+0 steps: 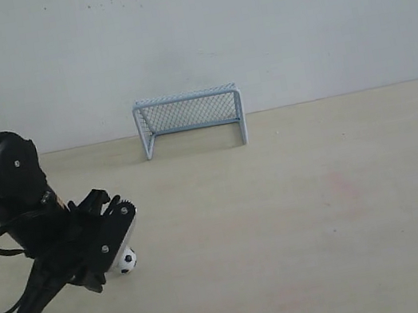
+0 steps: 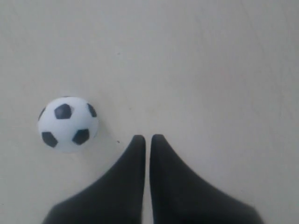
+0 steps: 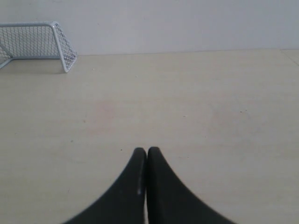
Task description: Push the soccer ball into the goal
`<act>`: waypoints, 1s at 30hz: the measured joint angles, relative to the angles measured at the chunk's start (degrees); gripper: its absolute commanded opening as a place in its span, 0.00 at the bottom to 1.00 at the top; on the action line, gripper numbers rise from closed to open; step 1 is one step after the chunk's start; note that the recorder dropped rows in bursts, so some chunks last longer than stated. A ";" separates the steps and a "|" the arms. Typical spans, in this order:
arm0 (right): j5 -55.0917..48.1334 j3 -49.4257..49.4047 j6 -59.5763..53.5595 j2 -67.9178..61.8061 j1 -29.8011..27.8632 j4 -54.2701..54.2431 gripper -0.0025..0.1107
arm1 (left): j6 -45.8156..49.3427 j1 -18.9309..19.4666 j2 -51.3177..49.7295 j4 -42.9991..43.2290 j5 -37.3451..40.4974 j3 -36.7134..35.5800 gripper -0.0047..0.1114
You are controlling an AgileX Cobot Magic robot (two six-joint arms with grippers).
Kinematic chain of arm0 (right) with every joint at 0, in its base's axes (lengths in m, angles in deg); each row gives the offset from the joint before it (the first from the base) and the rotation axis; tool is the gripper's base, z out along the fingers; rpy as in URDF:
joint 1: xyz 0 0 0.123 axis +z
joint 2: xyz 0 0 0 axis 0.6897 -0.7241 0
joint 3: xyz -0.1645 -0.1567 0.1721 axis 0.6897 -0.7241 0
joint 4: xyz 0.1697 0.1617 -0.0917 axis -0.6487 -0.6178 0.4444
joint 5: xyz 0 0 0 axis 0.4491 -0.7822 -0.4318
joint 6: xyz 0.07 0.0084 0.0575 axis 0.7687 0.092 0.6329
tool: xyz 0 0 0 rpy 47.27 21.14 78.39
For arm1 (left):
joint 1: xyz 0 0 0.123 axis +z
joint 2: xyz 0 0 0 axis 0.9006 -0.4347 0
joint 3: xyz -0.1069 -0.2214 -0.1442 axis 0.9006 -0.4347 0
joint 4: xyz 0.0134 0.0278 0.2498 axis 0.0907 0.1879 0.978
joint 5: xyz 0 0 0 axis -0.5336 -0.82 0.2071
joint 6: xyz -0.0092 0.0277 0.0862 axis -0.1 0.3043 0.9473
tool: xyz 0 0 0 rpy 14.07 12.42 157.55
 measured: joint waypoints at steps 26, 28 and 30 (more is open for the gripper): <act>0.00 0.00 0.00 0.00 0.00 0.00 0.02 | -19.72 -1.67 -3.34 1.16 -48.24 2.44 0.08; 0.00 0.00 0.00 0.00 0.00 0.00 0.02 | -23.61 -2.05 2.52 -2.20 -55.33 3.84 0.08; 0.00 0.00 0.00 0.00 0.00 0.00 0.02 | -24.90 -2.05 8.99 -6.39 -58.25 4.34 0.08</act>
